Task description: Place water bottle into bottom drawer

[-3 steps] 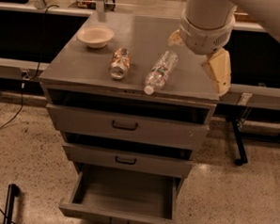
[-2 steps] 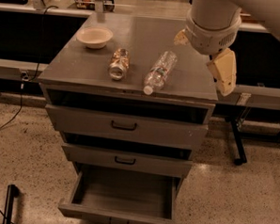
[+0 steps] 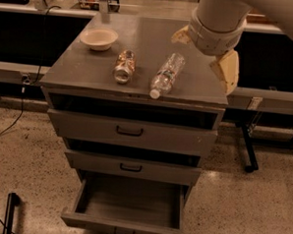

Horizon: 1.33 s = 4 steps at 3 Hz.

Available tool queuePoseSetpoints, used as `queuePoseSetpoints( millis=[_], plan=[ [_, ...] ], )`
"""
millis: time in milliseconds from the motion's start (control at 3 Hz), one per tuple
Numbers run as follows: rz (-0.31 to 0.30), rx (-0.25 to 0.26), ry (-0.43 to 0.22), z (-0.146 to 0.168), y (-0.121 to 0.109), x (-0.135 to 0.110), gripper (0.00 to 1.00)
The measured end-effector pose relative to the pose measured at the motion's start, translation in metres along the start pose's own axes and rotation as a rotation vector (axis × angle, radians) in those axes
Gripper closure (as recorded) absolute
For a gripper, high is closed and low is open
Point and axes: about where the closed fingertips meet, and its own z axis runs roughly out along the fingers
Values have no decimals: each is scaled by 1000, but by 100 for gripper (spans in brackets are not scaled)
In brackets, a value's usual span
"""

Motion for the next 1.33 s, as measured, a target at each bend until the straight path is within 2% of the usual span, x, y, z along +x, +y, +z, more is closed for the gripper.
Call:
queuePoseSetpoints(
  millis=[333, 667, 1333],
  plan=[
    [-127, 97, -13, 21, -37, -12, 0],
    [-196, 141, -8, 41, -59, -23, 0],
    [-253, 153, -15, 76, -82, -32, 0]
  ],
)
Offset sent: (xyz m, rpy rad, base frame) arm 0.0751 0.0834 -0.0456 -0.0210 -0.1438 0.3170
